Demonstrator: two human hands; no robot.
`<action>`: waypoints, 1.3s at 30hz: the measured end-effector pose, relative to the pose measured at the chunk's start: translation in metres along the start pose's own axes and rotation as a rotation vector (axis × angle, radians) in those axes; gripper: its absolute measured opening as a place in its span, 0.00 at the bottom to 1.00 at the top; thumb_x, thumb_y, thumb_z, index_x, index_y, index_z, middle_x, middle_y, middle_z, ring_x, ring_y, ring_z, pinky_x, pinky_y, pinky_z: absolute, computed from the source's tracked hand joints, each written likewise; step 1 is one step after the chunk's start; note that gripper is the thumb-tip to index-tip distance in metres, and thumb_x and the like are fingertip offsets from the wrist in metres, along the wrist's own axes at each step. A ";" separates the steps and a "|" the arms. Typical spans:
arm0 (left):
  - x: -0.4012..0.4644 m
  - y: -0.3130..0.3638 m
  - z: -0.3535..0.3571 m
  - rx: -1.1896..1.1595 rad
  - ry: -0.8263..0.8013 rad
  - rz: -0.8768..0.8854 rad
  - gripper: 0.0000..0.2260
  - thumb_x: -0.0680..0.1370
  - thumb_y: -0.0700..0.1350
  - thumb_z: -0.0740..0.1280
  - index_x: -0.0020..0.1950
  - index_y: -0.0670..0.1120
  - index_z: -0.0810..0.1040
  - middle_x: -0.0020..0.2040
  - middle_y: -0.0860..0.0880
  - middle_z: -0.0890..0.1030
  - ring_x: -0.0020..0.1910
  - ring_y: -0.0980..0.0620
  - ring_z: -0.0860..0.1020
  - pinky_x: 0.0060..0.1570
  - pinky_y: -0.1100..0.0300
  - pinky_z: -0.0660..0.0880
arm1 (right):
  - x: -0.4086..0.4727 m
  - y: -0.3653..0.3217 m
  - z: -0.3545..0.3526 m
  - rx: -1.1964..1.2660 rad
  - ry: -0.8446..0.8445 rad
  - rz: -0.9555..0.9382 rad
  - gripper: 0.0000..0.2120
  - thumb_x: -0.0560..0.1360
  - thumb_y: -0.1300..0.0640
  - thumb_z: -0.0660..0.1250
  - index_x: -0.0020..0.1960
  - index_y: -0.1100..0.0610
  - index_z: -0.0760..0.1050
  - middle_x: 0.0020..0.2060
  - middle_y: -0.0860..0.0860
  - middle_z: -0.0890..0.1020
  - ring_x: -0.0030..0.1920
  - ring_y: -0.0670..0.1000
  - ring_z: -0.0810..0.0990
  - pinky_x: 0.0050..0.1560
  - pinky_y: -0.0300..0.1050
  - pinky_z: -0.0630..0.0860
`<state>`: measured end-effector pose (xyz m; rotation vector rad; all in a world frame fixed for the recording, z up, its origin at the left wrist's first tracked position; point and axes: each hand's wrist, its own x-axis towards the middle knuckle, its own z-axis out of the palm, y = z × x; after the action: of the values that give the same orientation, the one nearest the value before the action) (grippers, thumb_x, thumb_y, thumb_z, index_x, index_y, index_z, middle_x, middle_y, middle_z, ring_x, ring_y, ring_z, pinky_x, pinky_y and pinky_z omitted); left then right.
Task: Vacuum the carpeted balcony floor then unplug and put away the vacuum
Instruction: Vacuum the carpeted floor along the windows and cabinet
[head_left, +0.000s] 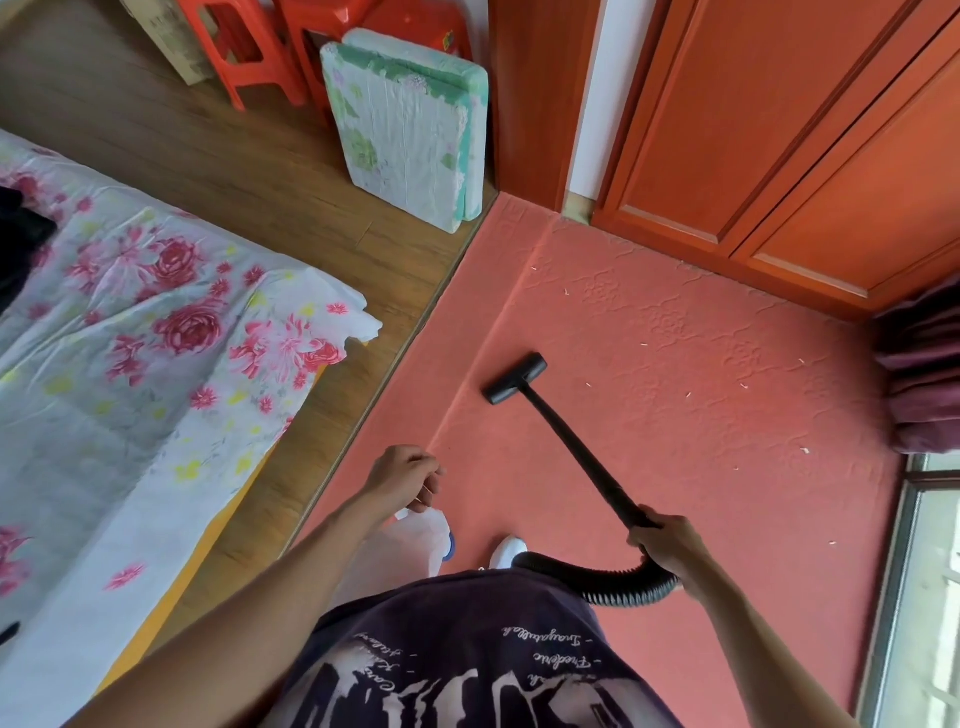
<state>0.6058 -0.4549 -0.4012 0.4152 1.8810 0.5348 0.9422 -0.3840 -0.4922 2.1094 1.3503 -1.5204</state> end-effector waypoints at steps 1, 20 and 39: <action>0.000 0.001 0.001 0.001 -0.005 0.002 0.08 0.76 0.37 0.61 0.42 0.38 0.79 0.36 0.41 0.79 0.30 0.48 0.75 0.30 0.59 0.72 | -0.003 0.002 -0.001 0.020 0.005 0.011 0.22 0.71 0.61 0.70 0.64 0.51 0.79 0.37 0.57 0.81 0.38 0.56 0.78 0.38 0.44 0.70; 0.011 0.002 -0.018 0.060 -0.119 0.038 0.08 0.77 0.37 0.62 0.46 0.36 0.80 0.34 0.42 0.79 0.28 0.48 0.75 0.28 0.60 0.72 | -0.051 -0.092 0.098 1.076 0.051 0.302 0.07 0.74 0.67 0.68 0.49 0.67 0.71 0.27 0.56 0.71 0.20 0.52 0.69 0.21 0.40 0.71; 0.055 0.033 -0.094 0.175 -0.452 0.137 0.08 0.78 0.38 0.61 0.44 0.40 0.79 0.33 0.44 0.78 0.25 0.51 0.75 0.25 0.62 0.74 | -0.112 -0.113 0.171 1.647 0.087 0.310 0.07 0.80 0.58 0.59 0.50 0.62 0.68 0.20 0.52 0.69 0.19 0.50 0.71 0.22 0.37 0.73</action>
<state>0.4998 -0.4138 -0.3964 0.7213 1.4723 0.3311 0.7405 -0.4887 -0.4384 2.7577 -0.7134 -2.7544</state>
